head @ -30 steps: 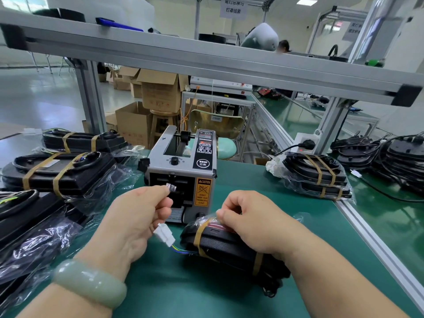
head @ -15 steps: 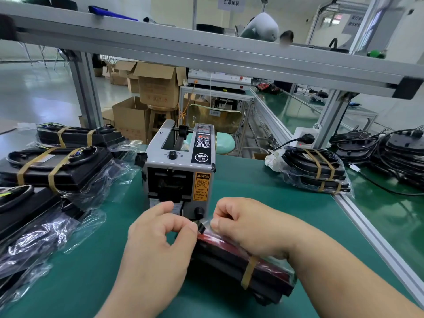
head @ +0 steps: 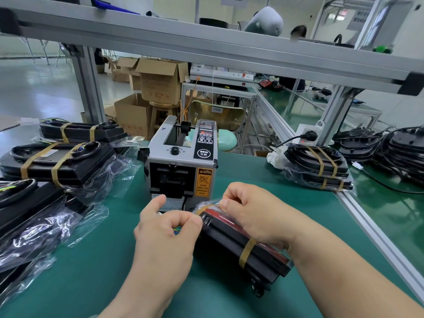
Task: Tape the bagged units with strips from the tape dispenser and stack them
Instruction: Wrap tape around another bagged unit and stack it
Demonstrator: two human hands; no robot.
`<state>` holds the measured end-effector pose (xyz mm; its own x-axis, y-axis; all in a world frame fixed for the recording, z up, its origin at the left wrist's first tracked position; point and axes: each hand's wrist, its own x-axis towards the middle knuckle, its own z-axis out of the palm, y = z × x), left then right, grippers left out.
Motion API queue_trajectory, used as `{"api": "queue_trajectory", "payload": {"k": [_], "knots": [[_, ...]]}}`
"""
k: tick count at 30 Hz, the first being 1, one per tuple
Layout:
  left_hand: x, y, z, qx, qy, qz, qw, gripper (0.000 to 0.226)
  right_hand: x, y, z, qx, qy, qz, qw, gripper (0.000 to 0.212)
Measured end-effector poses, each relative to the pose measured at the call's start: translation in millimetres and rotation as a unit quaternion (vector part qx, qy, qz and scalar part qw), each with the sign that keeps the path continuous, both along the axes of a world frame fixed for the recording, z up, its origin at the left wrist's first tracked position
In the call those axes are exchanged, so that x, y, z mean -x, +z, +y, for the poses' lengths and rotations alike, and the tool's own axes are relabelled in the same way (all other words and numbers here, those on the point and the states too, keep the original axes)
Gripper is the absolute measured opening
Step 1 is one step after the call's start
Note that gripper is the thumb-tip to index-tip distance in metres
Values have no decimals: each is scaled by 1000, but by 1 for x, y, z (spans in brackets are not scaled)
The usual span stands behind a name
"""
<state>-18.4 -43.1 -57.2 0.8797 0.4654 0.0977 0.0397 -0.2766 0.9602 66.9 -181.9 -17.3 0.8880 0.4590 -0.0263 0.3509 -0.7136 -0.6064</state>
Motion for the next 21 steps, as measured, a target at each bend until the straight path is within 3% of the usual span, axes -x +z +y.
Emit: {"api": "queue_trajectory", "payload": {"k": [21], "knots": [[-11,-11,-8,14,33,-3,999,25,-1,-2,-1,13,-2,-17,1000,24]]}}
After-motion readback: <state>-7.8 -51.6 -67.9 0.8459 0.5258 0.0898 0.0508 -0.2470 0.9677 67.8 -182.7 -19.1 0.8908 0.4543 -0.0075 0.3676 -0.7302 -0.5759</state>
